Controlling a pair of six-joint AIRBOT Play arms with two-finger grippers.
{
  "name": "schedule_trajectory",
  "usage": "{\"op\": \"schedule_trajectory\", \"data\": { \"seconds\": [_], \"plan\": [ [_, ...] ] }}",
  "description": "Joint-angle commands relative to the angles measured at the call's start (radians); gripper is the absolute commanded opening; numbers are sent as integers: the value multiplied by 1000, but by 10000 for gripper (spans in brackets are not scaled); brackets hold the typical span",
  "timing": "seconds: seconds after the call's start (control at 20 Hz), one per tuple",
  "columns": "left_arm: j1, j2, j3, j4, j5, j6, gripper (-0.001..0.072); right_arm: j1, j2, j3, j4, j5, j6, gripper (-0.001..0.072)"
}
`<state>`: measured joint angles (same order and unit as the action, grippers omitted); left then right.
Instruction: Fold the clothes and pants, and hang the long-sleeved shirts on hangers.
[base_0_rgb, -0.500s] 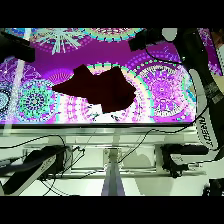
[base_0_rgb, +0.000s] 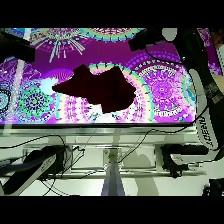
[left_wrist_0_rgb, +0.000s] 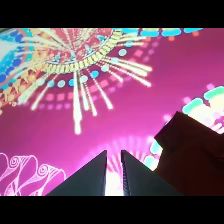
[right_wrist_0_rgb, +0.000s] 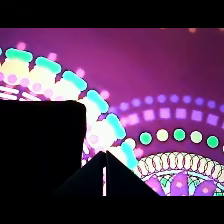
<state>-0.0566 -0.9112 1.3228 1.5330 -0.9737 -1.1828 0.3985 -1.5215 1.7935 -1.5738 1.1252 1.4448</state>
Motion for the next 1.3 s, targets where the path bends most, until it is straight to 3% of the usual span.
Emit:
{"op": "schedule_trajectory", "data": {
  "seconds": [0.0,0.25,0.3,0.4,0.55,0.85,0.9,0.95,1.05,1.25],
  "plan": [
    [0,1,0,0,0,0,107,0,0,1,0,-2,0,14],
    [0,1,0,0,0,0,107,0,2,1,3,-12,-6,13],
    [0,1,0,0,0,0,107,-1,0,0,-21,0,-45,13],
    [0,2,0,-1,-4,-78,107,-34,0,-12,-27,80,-153,13],
    [0,2,0,-1,-4,-104,107,-128,0,-142,55,186,-165,13],
    [0,1,0,0,-4,-104,107,-201,2,-488,311,239,-550,13],
    [0,1,0,0,-4,-104,107,-197,0,-521,349,239,-588,36],
    [0,1,0,0,-4,-104,107,-195,0,-546,373,236,-613,134],
    [0,1,0,0,-3,-104,108,-182,0,-576,415,236,-665,410],
    [0,1,0,0,-4,-104,107,-115,0,-586,436,199,-744,411]
  ]
}}
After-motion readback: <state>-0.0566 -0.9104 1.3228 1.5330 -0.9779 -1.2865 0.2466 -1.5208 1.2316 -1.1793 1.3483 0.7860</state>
